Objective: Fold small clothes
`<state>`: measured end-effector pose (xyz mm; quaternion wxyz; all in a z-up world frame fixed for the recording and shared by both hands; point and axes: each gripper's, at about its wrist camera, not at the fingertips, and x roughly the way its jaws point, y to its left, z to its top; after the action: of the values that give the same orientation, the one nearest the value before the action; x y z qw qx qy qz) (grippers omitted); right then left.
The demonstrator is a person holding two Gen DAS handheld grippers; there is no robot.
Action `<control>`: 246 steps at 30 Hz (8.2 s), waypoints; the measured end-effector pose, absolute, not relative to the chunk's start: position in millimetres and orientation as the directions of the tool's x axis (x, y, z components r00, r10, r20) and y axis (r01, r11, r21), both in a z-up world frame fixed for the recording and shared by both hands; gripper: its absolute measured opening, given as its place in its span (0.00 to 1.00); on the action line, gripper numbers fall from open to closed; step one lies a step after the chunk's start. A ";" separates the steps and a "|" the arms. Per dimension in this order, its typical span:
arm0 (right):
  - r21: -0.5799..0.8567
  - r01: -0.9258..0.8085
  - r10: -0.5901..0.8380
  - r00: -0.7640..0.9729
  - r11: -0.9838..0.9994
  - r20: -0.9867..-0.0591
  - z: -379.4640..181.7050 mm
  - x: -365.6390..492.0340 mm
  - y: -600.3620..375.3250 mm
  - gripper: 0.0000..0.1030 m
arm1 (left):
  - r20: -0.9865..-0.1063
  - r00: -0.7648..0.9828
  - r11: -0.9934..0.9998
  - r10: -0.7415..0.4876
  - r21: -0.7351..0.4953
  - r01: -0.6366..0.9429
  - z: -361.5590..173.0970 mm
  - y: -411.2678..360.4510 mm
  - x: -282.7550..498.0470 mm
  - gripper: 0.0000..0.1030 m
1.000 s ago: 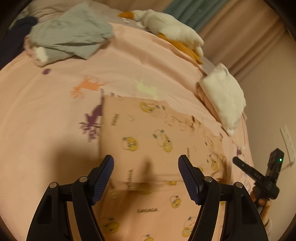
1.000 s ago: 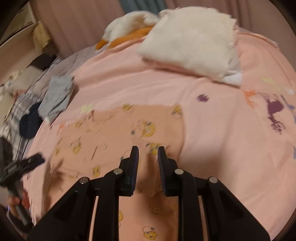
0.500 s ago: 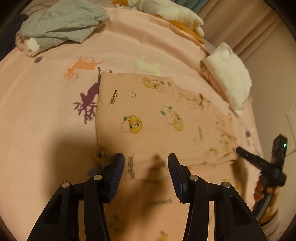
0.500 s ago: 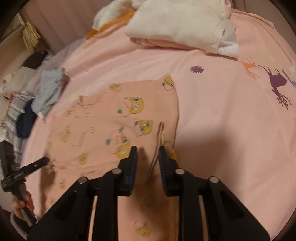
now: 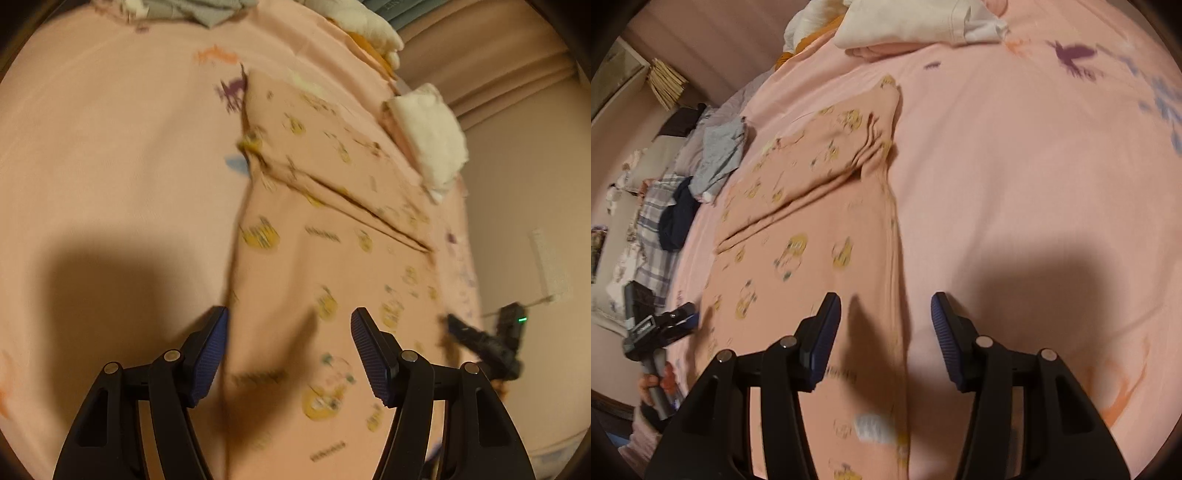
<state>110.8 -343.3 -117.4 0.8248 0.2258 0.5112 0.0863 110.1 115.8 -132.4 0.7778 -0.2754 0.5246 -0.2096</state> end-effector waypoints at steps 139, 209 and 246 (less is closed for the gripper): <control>0.684 -0.115 0.530 0.728 0.720 -0.436 -21.3 188.8 -324.9 0.06 | -0.326 0.498 0.425 -0.803 -0.900 0.097 -61.6 133.8 194.7 0.00; 0.214 -0.141 0.256 0.564 0.967 -0.785 -72.0 345.0 -271.0 0.14 | -0.708 0.461 0.823 -0.535 -0.559 0.096 -111.5 78.1 335.2 0.07; 0.344 -0.174 0.383 0.503 0.923 -0.775 -94.7 295.8 -222.0 0.35 | -0.559 0.414 0.615 -0.718 -0.788 0.002 -164.3 125.3 261.8 0.52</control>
<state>295.8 -222.0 -94.7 0.8598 0.1111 0.4713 0.1621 261.8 125.3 -164.3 0.7560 -0.3682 0.4860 -0.2382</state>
